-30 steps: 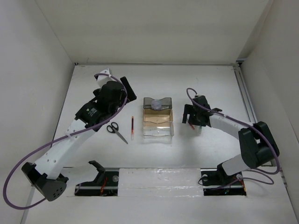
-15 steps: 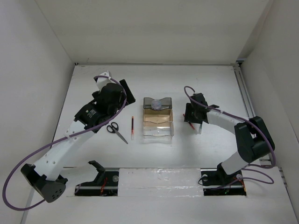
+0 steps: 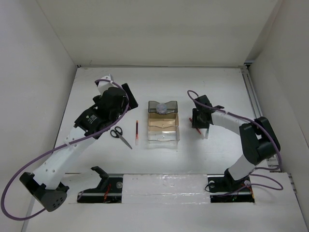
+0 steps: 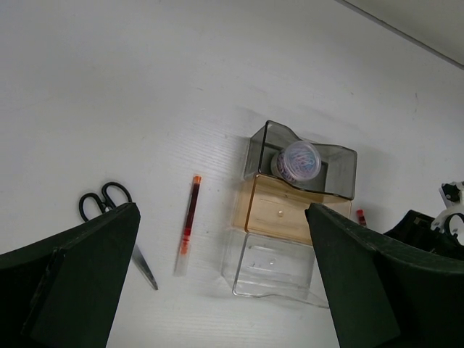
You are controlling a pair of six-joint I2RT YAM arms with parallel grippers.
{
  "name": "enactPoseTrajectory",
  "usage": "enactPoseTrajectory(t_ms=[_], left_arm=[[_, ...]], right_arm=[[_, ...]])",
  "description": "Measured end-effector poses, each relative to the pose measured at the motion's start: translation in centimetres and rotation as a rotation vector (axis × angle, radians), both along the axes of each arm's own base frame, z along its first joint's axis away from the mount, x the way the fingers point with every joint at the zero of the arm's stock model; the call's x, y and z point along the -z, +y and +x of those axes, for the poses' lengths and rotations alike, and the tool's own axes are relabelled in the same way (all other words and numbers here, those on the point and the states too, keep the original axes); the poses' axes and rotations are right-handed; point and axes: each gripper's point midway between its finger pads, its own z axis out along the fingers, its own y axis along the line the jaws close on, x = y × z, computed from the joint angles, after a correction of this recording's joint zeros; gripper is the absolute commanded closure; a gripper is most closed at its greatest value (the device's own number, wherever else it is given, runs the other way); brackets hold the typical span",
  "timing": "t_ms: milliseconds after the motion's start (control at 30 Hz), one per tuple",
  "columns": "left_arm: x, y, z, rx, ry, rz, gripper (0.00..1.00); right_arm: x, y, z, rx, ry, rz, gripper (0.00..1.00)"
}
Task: Sort the stationery into containers
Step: Pick up the pen from the center of the board.
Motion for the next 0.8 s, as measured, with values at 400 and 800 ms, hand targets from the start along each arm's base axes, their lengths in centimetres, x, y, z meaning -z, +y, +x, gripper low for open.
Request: enactPoseTrajectory(t_ms=[400,800], left_arm=[[-1.0,0.4,-0.3,-0.002,-0.023,-0.008,0.0],[-0.9,0.4,-0.3,-0.003,-0.023,-0.005,0.0]], right_arm=[[0.0,0.1,0.0,-0.033,0.036,-0.022,1.0],[-6.5,1.3,1.1,-0.062,-0.141,0.014,1.0]])
